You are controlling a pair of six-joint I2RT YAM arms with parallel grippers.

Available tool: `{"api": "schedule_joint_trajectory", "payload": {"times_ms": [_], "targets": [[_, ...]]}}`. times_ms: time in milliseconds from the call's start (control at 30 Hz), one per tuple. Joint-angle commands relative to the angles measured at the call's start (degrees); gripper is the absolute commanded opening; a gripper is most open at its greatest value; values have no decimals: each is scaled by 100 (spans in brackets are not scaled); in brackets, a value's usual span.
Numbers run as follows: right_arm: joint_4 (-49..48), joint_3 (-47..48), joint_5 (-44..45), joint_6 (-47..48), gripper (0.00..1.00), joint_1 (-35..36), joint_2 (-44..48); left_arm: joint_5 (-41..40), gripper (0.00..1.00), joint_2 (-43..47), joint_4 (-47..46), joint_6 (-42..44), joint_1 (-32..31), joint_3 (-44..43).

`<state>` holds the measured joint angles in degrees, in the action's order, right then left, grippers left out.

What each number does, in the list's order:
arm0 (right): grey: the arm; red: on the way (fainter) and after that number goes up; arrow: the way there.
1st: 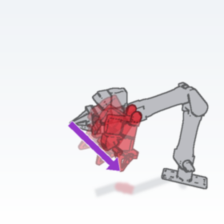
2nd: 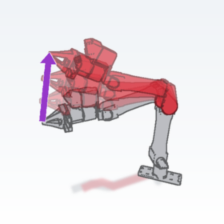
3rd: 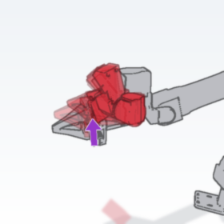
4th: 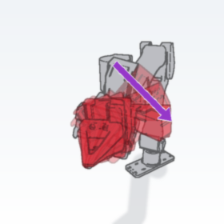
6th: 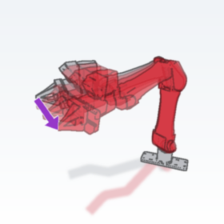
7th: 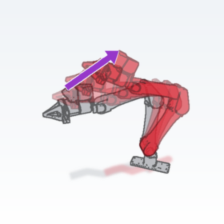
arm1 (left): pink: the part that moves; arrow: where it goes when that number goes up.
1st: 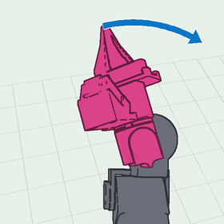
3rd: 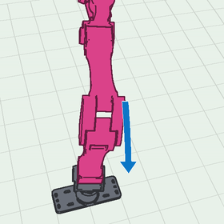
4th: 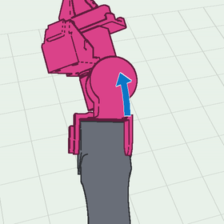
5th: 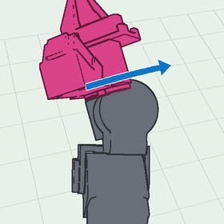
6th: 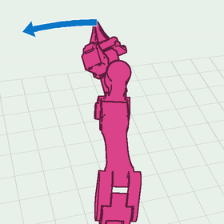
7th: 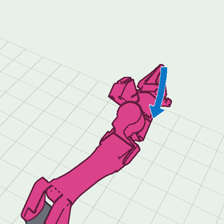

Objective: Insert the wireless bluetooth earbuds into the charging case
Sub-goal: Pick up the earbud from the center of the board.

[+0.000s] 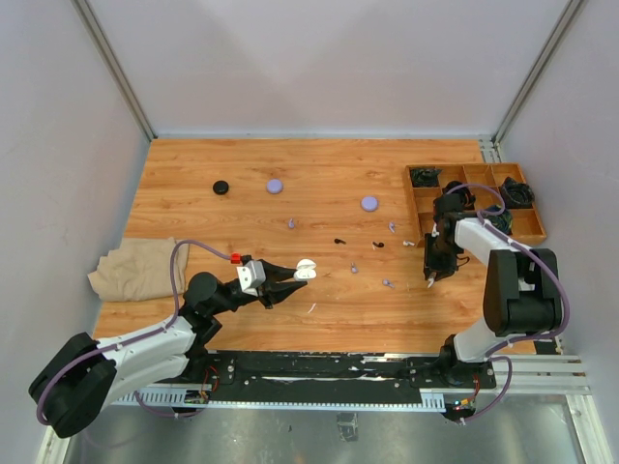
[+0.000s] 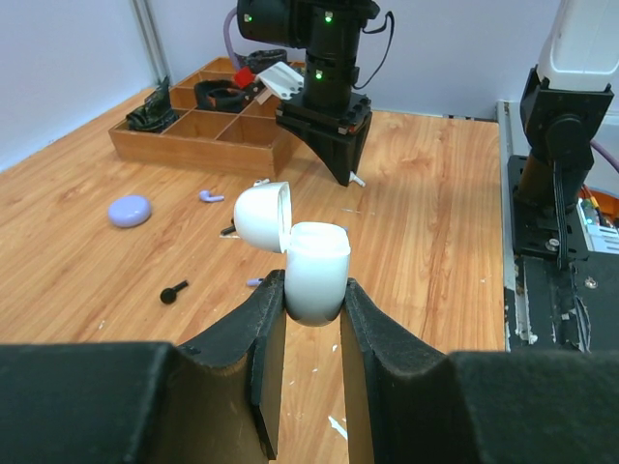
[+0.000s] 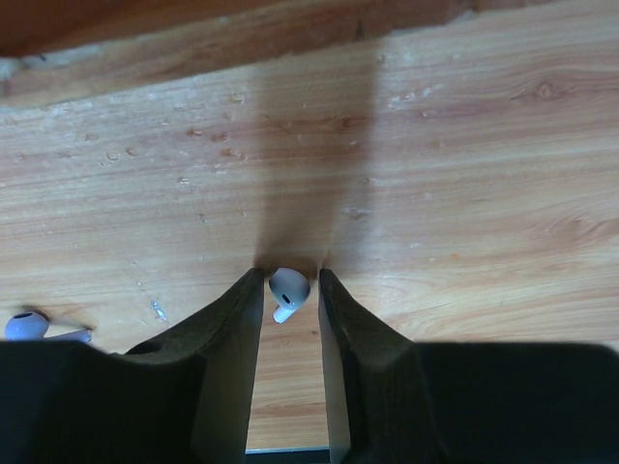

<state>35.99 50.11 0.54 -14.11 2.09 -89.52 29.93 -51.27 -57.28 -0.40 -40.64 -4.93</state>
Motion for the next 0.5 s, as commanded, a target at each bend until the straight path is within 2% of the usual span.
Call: {"api": "schedule_joint_trajectory", "payload": {"times_ms": [0, 467], "targets": [[-10, -70, -23, 59, 29, -121, -106, 87, 0, -24, -126, -2, -23, -166], [121, -173, -166, 45, 27, -112, -35, 122, 0, 20, -126, -30, -23, -171]]}}
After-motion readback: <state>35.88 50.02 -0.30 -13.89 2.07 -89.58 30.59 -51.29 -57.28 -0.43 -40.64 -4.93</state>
